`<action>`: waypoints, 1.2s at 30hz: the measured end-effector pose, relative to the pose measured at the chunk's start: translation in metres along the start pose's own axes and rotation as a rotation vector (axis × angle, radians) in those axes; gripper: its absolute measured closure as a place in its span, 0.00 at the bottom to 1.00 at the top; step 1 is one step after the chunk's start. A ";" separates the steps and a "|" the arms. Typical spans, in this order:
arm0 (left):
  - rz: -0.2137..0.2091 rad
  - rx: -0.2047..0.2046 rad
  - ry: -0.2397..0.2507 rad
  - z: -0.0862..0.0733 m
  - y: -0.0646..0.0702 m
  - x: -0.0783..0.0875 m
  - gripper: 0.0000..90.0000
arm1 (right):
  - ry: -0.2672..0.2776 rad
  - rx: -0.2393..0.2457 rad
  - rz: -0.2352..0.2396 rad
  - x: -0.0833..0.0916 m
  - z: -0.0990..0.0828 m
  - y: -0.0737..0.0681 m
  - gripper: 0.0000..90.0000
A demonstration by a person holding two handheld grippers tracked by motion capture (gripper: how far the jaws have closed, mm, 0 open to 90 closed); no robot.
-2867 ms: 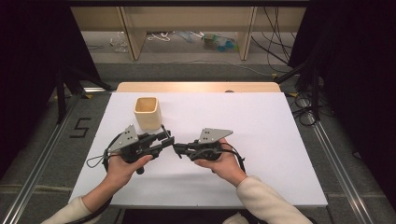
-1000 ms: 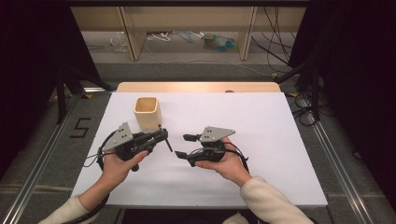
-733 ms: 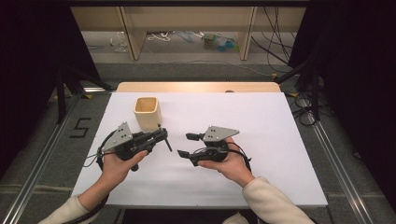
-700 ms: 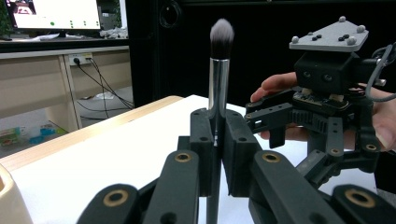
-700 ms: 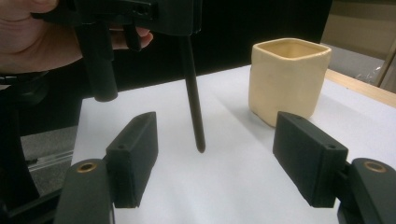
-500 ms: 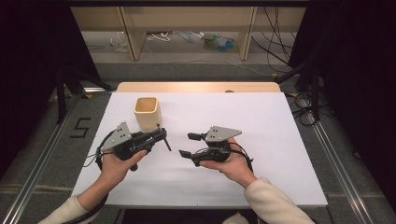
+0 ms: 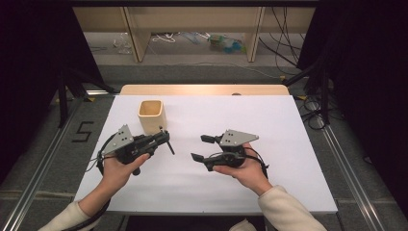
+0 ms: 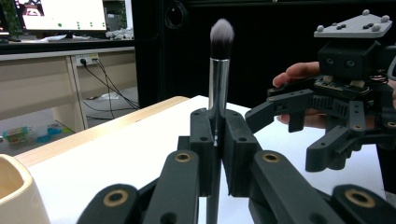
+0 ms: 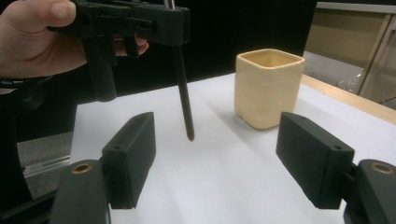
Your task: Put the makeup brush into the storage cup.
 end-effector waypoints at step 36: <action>0.026 0.008 -0.001 -0.002 -0.007 0.003 0.93 | 0.068 0.005 -0.151 0.067 -0.011 0.012 0.33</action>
Point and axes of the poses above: each handheld gripper's, and its own axes: x roughly backward along the jaws, z roughly out of its top, y roughly to its right, the point moved 2 cm from there along -x, roughly forward along the jaws, and after that the axes turned 1 degree about z, right-handed, at the moved point
